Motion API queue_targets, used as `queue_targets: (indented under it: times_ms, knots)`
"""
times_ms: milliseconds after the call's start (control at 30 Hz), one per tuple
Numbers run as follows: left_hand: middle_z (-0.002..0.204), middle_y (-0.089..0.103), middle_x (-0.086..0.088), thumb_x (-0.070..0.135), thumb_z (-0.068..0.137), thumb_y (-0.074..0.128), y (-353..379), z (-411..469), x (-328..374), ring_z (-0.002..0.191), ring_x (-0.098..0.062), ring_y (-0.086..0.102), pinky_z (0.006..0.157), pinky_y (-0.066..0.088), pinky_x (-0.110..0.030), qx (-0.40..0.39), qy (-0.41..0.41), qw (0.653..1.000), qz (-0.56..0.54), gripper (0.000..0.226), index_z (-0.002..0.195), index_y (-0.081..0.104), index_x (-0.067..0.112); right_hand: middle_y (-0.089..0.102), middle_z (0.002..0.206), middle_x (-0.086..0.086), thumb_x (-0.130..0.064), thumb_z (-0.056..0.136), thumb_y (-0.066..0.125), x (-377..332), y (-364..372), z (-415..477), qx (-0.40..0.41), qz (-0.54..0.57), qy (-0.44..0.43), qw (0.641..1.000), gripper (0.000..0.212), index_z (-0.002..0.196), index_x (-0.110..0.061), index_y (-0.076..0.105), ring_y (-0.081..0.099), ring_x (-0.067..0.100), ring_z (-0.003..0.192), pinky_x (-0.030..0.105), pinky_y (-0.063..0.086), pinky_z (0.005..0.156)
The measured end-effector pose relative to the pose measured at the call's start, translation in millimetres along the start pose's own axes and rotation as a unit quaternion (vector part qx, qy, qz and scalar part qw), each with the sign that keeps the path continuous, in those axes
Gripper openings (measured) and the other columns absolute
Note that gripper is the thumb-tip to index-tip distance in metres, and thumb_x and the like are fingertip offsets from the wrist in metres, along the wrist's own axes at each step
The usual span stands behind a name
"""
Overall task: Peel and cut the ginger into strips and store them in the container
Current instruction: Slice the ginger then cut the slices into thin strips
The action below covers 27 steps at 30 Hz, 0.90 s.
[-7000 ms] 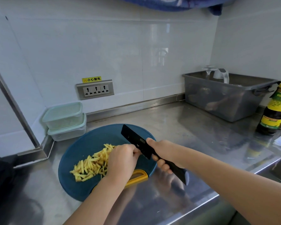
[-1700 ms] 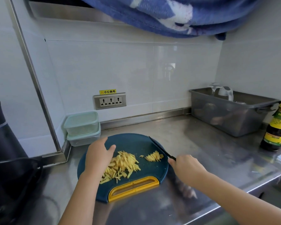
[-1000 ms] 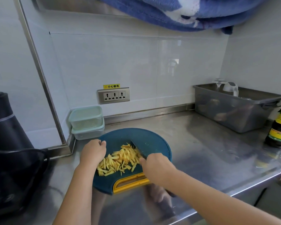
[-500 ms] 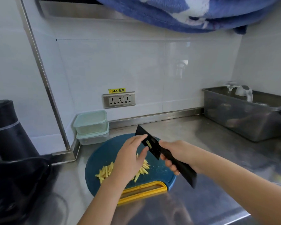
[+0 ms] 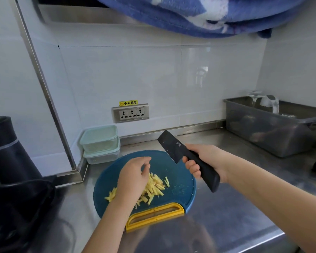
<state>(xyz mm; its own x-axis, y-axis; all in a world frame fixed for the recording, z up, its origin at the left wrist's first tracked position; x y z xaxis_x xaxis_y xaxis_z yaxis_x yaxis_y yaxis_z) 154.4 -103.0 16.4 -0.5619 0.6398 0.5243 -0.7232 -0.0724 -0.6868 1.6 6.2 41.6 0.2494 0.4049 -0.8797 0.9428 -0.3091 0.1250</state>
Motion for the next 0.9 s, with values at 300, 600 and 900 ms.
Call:
queue_targets:
  times_ms: [300,600,900]
  knots:
    - [0.062,0.055,0.009,0.037,0.089,0.060,-25.0,3.2,-17.2,0.060,-0.004,0.053,0.058,0.036,-0.015,0.080,-0.052,0.995,-0.031,0.029,0.111,0.059,0.019,0.043,0.050,0.000,-0.044,0.103,0.038,13.0,-12.5,5.0,0.008,-0.064,0.023,0.998,0.045,0.076,-0.009,0.051,0.038,0.009,0.036,0.018,0.035,0.034]
    - [0.125,0.060,-0.009,0.041,0.099,0.037,-21.7,-2.4,-99.4,0.115,-0.027,0.055,0.091,0.042,-0.037,-0.029,-0.230,0.972,0.032,0.047,0.135,0.045,0.011,0.059,0.065,0.004,-0.046,0.102,0.036,12.5,-61.6,14.0,0.193,-0.559,-0.071,0.803,0.048,0.081,-0.008,0.056,0.052,0.016,0.054,0.023,0.040,0.050]
    - [0.126,0.060,-0.006,0.040,0.096,0.046,-12.7,-3.3,-102.1,0.112,-0.024,0.057,0.086,0.047,-0.035,-0.035,-0.238,0.967,0.080,0.047,0.135,0.046,0.015,0.060,0.109,0.006,-0.045,0.100,0.044,32.3,-122.2,28.4,0.323,-0.635,-0.109,0.694,0.037,0.112,-0.011,0.051,0.062,0.026,0.097,0.034,0.050,0.077]
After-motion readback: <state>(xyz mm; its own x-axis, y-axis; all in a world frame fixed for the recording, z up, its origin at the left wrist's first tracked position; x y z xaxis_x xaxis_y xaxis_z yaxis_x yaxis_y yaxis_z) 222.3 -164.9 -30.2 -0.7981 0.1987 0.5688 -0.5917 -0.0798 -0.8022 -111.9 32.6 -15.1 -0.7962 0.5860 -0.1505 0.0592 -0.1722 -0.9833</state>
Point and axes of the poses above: each hand's wrist, its own z-axis towards the middle knuckle, its own y-axis out of the palm, x = y × z, the point moved 7 cm from there along z, towards the middle knuckle
